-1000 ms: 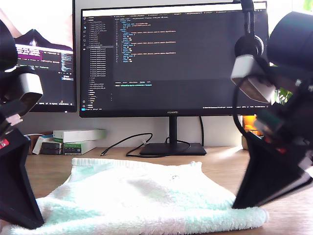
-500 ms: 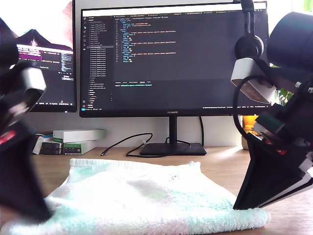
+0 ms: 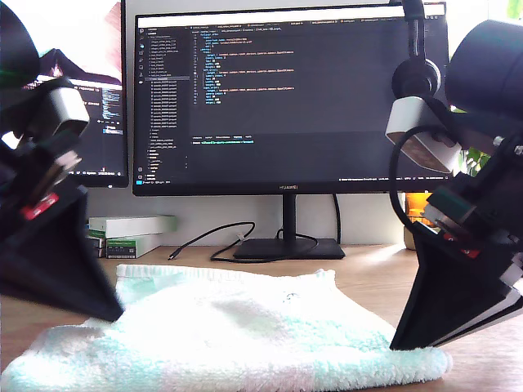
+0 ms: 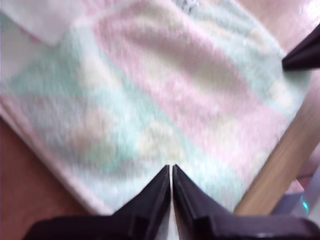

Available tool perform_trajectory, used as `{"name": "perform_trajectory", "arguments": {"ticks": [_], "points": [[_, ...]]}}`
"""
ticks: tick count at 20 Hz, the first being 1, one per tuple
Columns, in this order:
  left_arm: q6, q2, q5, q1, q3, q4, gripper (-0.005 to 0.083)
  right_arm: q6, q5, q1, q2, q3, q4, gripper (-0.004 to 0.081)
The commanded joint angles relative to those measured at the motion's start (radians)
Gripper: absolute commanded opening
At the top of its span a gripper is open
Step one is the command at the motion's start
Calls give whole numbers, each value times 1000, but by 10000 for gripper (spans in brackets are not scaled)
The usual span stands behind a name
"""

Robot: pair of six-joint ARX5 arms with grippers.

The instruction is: Fold the tea towel to a neat square and place it to the right

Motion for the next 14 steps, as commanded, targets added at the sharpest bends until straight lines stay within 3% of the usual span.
{"name": "perform_trajectory", "arguments": {"ticks": [1, 8, 14], "points": [[0, 7, 3, -2, 5, -29, -24, 7, 1, 5, 5, 0, -3, -11], [16, 102, -53, -4, 5, -78, -24, 7, 1, 5, 5, 0, 0, -11], [27, 118, 0, -4, 10, -140, -24, 7, 2, 5, 5, 0, 8, -11]]}}
